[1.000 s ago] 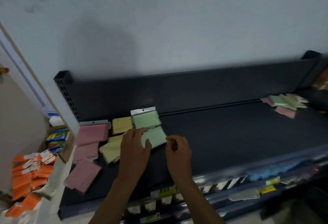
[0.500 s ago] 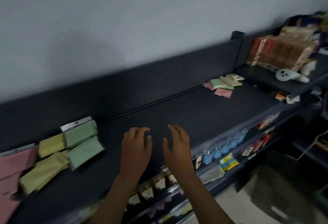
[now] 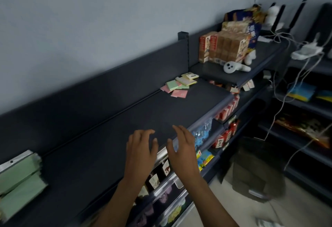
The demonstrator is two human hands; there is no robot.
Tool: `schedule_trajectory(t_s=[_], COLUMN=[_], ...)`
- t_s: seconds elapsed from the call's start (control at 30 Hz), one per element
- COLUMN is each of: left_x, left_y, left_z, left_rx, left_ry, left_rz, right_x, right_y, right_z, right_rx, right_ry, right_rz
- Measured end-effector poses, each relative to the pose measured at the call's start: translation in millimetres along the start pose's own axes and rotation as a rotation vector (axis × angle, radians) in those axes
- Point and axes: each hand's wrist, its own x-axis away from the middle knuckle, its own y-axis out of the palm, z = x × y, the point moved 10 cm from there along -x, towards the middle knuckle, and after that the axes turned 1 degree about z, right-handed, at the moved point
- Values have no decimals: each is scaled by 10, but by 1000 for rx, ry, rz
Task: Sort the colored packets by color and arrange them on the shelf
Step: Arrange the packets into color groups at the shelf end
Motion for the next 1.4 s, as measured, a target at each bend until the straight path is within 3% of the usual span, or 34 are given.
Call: schedule_trajectory(t_s=[0.33,0.63,1.03,1.4], left_x=[-430,-1314,-2423,-2970], left_y=[569,1130,1629,2005], left_z=[375,810,564,282], left_rx=[29,50,139,65], left_ry=[62,179,106,12], left_rz=[-56,-45,-99,-210], right_x=[-300,-1192,-2361,-2881], right_y=[-250,-475,-191,196], right_z=[478,863,1049,1176], right_rx=[43,120,221,111], right_ry=[81,111,80,81], right_rz=[22,69,97,15])
